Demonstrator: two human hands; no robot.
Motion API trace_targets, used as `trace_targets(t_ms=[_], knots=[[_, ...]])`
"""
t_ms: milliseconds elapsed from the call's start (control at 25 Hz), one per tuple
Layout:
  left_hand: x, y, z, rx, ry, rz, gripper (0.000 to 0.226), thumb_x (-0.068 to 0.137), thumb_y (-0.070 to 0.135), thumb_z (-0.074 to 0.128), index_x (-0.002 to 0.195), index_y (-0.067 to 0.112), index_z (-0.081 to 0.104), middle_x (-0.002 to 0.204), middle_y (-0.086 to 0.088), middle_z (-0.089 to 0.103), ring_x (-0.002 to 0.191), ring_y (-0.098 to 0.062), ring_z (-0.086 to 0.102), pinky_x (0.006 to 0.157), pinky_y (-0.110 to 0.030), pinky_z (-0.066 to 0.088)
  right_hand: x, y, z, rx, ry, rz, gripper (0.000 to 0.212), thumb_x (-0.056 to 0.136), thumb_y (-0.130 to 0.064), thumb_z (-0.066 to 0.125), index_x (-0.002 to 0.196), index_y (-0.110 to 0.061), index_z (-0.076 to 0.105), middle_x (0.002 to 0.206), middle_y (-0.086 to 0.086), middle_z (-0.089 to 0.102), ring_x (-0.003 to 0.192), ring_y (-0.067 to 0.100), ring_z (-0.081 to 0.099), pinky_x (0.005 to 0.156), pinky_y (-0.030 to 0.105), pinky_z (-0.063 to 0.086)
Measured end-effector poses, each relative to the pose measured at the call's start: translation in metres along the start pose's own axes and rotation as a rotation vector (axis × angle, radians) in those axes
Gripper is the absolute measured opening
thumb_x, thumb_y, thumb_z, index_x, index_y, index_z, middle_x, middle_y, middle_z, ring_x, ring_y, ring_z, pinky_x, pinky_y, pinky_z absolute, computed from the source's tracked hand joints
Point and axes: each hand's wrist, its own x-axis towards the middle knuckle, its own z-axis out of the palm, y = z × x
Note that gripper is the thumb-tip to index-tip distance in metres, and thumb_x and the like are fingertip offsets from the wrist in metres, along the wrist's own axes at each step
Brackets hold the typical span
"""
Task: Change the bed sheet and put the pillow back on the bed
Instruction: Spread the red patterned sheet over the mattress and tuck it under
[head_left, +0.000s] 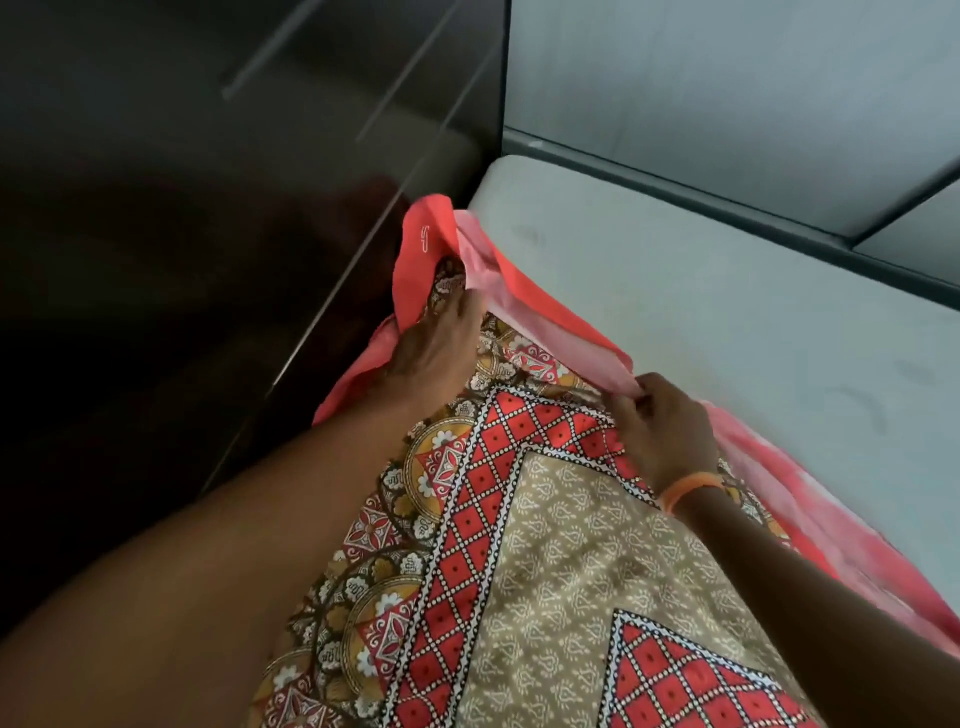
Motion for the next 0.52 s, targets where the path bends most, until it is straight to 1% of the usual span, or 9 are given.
trace_targets(t_ms=[80, 120, 160, 200, 240, 320, 400, 480, 520], knots=[[0.026, 0.002, -0.012, 0.067, -0.015, 0.040, 0.074, 0.083, -0.006, 0.056, 0.145, 0.021, 0.026, 0.139, -0.014, 0.038, 0.074, -0.033, 0.063, 0.052, -0.036, 0.048, 0.033, -0.005, -0.011, -0.066, 0.095, 0.023, 0.026, 0.094, -0.037, 0.049, 0.081, -0.015, 0.057, 0.075, 0.011, 0.065, 0.069, 0.031, 0.060, 0.057, 0.030, 0.036], [0.044, 0.004, -0.016, 0.125, -0.084, 0.059, 0.093, 0.081, -0.008, 0.057, 0.154, 0.028, 0.012, 0.148, -0.015, 0.030, 0.077, -0.033, 0.063, 0.055, -0.036, 0.047, 0.055, -0.007, -0.016, -0.112, 0.118, 0.035, 0.025, 0.094, -0.032, 0.049, 0.082, -0.014, 0.060, 0.076, 0.012, 0.065, 0.071, 0.031, 0.061, 0.061, 0.031, 0.040], [0.061, 0.006, -0.020, 0.186, -0.182, 0.070, 0.102, 0.081, -0.009, 0.057, 0.156, 0.034, 0.001, 0.149, -0.015, 0.031, 0.084, -0.034, 0.063, 0.060, -0.037, 0.046, 0.077, -0.011, -0.023, -0.148, 0.098, 0.051, 0.022, 0.094, -0.027, 0.050, 0.082, -0.013, 0.063, 0.076, 0.012, 0.064, 0.071, 0.031, 0.061, 0.064, 0.032, 0.046], [0.075, 0.007, -0.023, 0.251, -0.284, 0.088, 0.100, 0.084, -0.007, 0.056, 0.156, 0.034, 0.000, 0.143, -0.014, 0.040, 0.094, -0.036, 0.062, 0.064, -0.039, 0.045, 0.095, -0.014, -0.027, -0.150, 0.037, 0.085, 0.020, 0.092, -0.020, 0.052, 0.080, -0.009, 0.064, 0.074, 0.012, 0.065, 0.068, 0.030, 0.063, 0.066, 0.035, 0.052], [0.088, 0.007, -0.024, 0.322, -0.358, 0.120, 0.087, 0.088, -0.004, 0.053, 0.156, 0.031, 0.010, 0.133, -0.014, 0.049, 0.102, -0.036, 0.060, 0.068, -0.040, 0.046, 0.109, -0.015, -0.029, -0.097, -0.066, 0.144, 0.018, 0.091, -0.012, 0.054, 0.080, -0.005, 0.065, 0.071, 0.014, 0.066, 0.062, 0.030, 0.065, 0.063, 0.039, 0.056], [0.106, 0.008, -0.026, 0.365, -0.430, 0.173, 0.044, 0.093, 0.005, 0.049, 0.136, 0.014, 0.047, 0.118, -0.016, 0.062, 0.104, -0.036, 0.062, 0.073, -0.039, 0.047, 0.126, -0.017, -0.040, 0.085, -0.367, 0.331, 0.018, 0.095, -0.002, 0.050, 0.082, 0.004, 0.061, 0.062, 0.016, 0.061, 0.046, 0.025, 0.060, 0.046, 0.033, 0.053], [0.123, 0.009, -0.026, 0.309, -0.424, 0.087, 0.018, 0.094, 0.010, 0.052, 0.104, 0.001, 0.064, 0.092, -0.017, 0.071, 0.080, -0.031, 0.071, 0.065, -0.035, 0.053, 0.144, -0.025, -0.055, 0.168, -0.651, 0.520, 0.026, 0.102, -0.007, 0.041, 0.087, 0.008, 0.057, 0.065, 0.020, 0.063, 0.050, 0.026, 0.062, 0.039, 0.031, 0.052], [0.151, 0.020, -0.029, 0.070, -0.395, -0.170, 0.019, 0.096, 0.012, 0.054, 0.091, -0.003, 0.063, 0.070, -0.014, 0.069, 0.051, -0.023, 0.069, 0.047, -0.028, 0.054, 0.180, -0.026, -0.063, 0.201, -0.646, 0.543, 0.032, 0.104, -0.009, 0.036, 0.093, 0.014, 0.055, 0.067, 0.023, 0.068, 0.060, 0.031, 0.067, 0.045, 0.038, 0.057], [0.167, 0.024, -0.031, -0.034, -0.340, -0.309, 0.017, 0.097, 0.011, 0.052, 0.097, -0.004, 0.061, 0.074, -0.015, 0.069, 0.050, -0.022, 0.068, 0.040, -0.024, 0.050, 0.192, -0.029, -0.066, 0.238, -0.582, 0.519, 0.031, 0.105, -0.009, 0.036, 0.101, 0.015, 0.056, 0.071, 0.023, 0.071, 0.068, 0.032, 0.070, 0.058, 0.039, 0.060]])
